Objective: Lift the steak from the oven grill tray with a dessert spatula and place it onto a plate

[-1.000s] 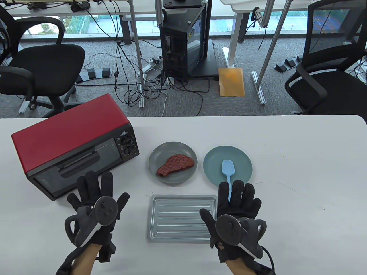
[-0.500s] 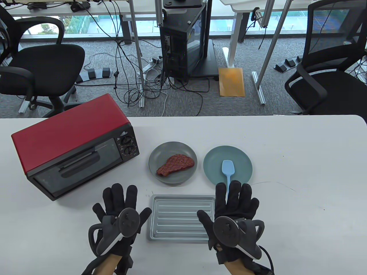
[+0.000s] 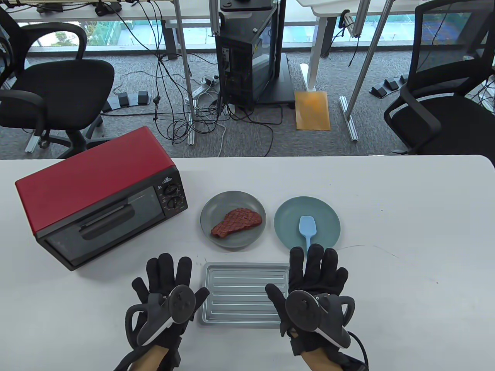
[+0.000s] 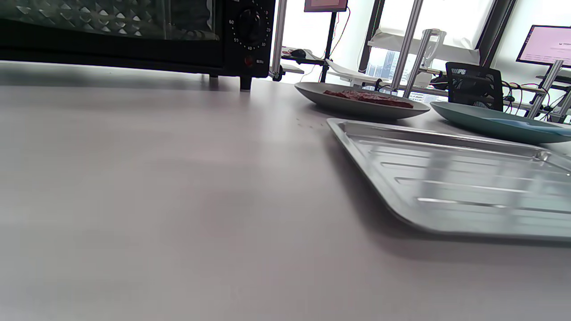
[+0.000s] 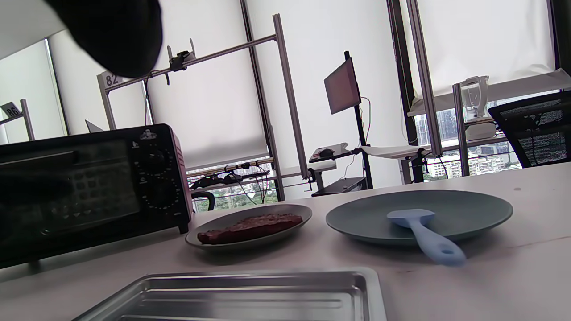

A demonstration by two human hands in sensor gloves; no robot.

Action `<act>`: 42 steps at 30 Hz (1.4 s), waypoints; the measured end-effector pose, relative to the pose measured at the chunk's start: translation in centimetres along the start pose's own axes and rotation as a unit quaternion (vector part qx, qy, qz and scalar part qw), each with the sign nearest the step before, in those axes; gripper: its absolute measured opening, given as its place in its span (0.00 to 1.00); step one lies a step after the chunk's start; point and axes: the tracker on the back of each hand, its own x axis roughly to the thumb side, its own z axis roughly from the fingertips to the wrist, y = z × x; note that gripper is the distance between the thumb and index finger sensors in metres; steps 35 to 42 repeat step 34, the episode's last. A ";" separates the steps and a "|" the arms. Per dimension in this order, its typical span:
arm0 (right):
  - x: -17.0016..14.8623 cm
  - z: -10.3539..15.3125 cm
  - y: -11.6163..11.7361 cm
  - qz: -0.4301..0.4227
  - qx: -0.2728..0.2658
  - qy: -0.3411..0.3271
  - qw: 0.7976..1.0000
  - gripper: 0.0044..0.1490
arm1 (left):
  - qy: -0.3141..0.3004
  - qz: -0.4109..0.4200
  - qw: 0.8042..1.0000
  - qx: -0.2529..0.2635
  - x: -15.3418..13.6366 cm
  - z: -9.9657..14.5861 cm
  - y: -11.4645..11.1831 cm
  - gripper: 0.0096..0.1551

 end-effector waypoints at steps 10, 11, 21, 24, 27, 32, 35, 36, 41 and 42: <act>-0.7 -0.2 0.0 -0.009 0.003 0.013 1.000 0.65 | 0.007 0.009 1.000 0.014 -0.7 0.1 0.5 0.51; -0.7 -0.2 0.0 -0.009 0.003 0.014 1.000 0.65 | 0.007 0.010 1.000 0.014 -0.7 0.1 0.5 0.51; -0.6 -0.3 0.0 -0.006 0.006 0.014 1.000 0.65 | 0.005 0.006 1.000 0.015 -0.7 0.2 0.4 0.51; -0.6 -0.3 0.0 -0.008 0.004 0.012 1.000 0.65 | 0.006 0.008 1.000 0.016 -0.8 0.1 0.4 0.51; -0.6 -0.2 -0.1 -0.008 0.001 0.011 1.000 0.65 | 0.008 0.008 1.000 0.015 -0.8 0.1 0.4 0.51; -0.5 -0.2 0.0 -0.007 0.000 0.010 1.000 0.65 | 0.006 0.006 1.000 0.013 -0.8 0.2 0.4 0.51; -0.5 -0.2 -0.1 -0.007 -0.001 0.010 1.000 0.65 | 0.005 0.006 1.000 0.013 -0.7 0.2 0.4 0.51; -0.5 -0.2 -0.1 -0.007 -0.001 0.010 1.000 0.65 | 0.005 0.006 1.000 0.013 -0.7 0.2 0.4 0.51; -0.5 -0.2 -0.1 -0.007 -0.001 0.010 1.000 0.65 | 0.005 0.006 1.000 0.013 -0.7 0.2 0.4 0.51; -0.5 -0.2 -0.1 -0.007 -0.001 0.010 1.000 0.65 | 0.005 0.006 1.000 0.013 -0.7 0.2 0.4 0.51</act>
